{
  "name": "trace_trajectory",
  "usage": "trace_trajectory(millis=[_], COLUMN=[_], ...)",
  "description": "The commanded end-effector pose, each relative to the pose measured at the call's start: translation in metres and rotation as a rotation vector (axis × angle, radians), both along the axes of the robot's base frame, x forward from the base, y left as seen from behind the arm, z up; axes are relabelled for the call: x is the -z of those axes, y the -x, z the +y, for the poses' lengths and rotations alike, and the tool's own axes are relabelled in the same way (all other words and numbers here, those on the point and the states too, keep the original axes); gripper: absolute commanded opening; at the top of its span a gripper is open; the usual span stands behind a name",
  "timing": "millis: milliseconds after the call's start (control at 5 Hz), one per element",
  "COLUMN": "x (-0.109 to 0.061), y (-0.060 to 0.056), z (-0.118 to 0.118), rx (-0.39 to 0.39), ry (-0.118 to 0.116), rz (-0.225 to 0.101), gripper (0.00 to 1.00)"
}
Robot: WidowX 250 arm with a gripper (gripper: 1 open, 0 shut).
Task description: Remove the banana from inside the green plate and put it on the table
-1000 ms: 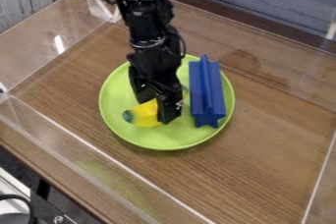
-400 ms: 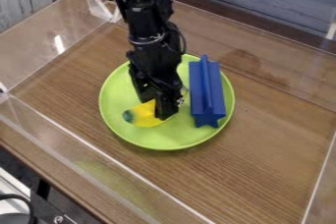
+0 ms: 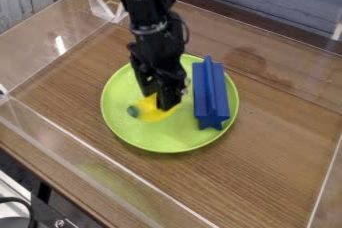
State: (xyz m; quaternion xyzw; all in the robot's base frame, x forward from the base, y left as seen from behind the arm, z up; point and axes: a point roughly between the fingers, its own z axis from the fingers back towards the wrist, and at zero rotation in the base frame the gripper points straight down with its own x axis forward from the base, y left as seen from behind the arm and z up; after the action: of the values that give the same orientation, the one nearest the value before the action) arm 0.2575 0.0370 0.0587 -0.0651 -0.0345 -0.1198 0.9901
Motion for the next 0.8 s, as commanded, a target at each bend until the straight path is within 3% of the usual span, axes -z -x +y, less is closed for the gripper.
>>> trace_trajectory(millis=[0,400,600], x=[-0.041,-0.081,-0.056], y=[-0.026,-0.088,-0.088], z=[0.011,0.043,0.054], rx=[-0.055,-0.163,-0.164], ry=[-0.002,0.012,0.0], rz=[-0.111,-0.228,-0.213], gripper=[0.0,0.0,0.0])
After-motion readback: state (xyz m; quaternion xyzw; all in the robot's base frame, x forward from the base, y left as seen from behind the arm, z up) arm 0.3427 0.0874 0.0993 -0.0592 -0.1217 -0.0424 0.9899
